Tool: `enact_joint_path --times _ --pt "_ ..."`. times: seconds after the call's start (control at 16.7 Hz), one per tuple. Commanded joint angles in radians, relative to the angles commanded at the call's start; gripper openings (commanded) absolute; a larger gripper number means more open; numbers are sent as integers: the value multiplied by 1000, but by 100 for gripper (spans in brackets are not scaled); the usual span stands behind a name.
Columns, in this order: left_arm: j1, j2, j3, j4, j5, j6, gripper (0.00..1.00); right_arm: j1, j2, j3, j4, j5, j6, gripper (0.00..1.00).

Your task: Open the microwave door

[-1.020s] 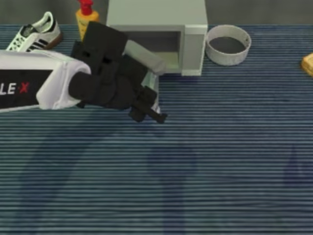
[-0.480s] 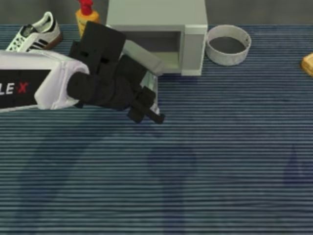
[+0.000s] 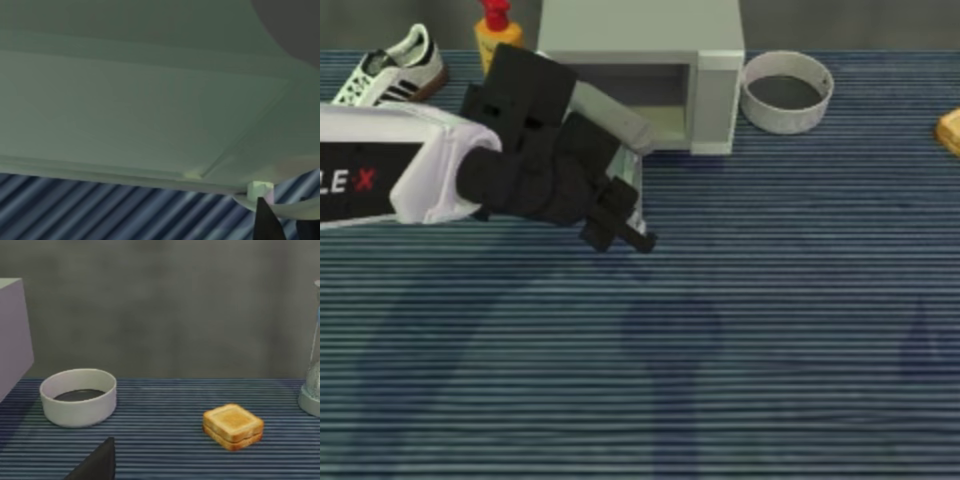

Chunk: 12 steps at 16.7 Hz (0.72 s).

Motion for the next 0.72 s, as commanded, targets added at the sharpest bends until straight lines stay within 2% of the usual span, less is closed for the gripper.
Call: enact_joint_path --times 0.72 --pt "-1 -2 -4 -3 14 7 0 0 0 0 0 0 0 100"
